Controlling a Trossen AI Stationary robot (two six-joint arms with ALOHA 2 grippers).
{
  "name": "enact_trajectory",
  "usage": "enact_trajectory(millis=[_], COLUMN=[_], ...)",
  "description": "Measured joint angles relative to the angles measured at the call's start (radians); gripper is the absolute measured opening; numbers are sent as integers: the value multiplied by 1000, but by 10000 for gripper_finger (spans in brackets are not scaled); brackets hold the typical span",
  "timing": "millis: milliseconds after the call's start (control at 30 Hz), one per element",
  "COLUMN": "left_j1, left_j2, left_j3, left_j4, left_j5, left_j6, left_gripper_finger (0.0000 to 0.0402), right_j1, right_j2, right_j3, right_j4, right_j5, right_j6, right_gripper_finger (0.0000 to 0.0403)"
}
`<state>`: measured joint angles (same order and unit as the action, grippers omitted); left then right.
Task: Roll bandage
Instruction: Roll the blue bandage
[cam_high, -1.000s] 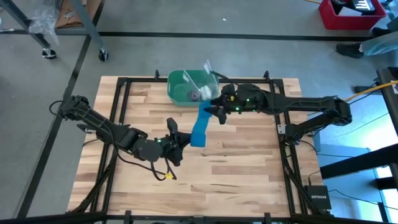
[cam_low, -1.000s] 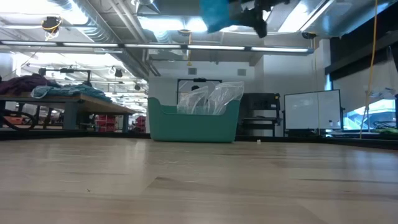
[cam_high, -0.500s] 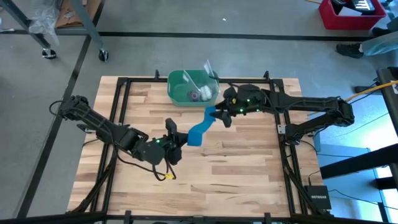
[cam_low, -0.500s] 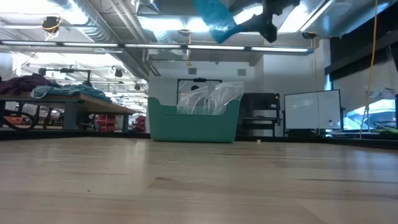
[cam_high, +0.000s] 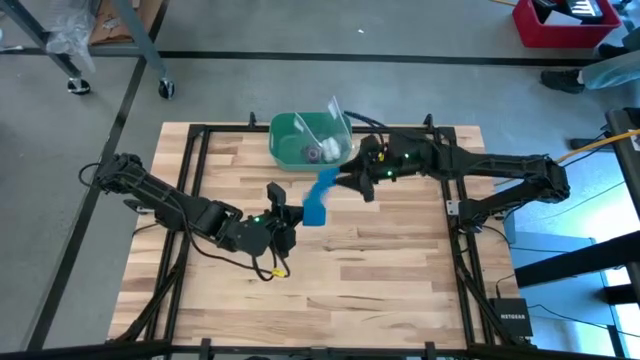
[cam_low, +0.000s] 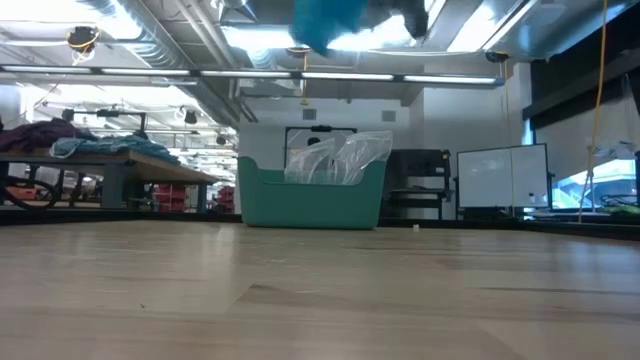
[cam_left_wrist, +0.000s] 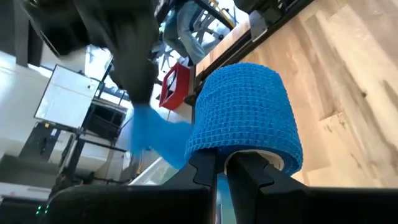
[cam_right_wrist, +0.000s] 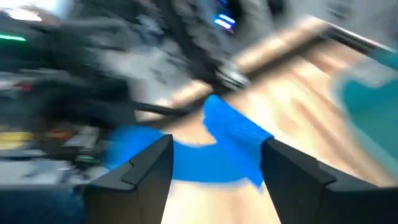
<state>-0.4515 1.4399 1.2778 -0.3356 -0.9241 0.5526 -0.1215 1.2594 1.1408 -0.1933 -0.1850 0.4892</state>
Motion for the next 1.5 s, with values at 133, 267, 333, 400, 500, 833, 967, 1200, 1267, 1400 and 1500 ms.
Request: enact_trajectory(millis=[133, 267, 333, 400, 500, 833, 967, 1200, 1267, 1400, 1500], left_j1=[-2, -1, 0, 0, 0, -14, -10, -4, -3, -4, -4], left_j2=[0, 0, 0, 0, 0, 0, 0, 0, 0, 0, 0], left_j3=[0, 0, 0, 0, 0, 9, 9, 9, 9, 9, 9], left_j4=[0, 1, 4, 11, 15, 48, 49, 85, 90, 96, 115], left_j5=[1, 0, 0, 1, 1, -1, -3, 2, 32, 76, 76], left_j6=[0, 0, -1, 0, -2, -21, -21, -9, -3, 2, 4], left_gripper_finger=[15, 15, 15, 15, 15, 15, 15, 15, 15, 15, 15], right_j1=[6, 2, 1, 6, 37, 181, 195, 195, 194, 193, 194], right_j2=[-5, -7, -7, -8, -8, -46, 13, 126, 146, 172, 185], right_j3=[3, 3, 3, 3, -15, -423, -556, -570, -570, -553, -536], right_j4=[-170, -297, -326, -329, -322, 322, 622, 747, 758, 775, 776], right_j5=[10, 43, 78, 98, 115, 227, 231, 210, 207, 175, 136], right_j6=[-54, -124, -147, -183, -292, -460, -523, -523, -524, -524, -523], right_gripper_finger=[232, 232, 232, 232, 232, 232, 232, 232, 232, 232, 232])
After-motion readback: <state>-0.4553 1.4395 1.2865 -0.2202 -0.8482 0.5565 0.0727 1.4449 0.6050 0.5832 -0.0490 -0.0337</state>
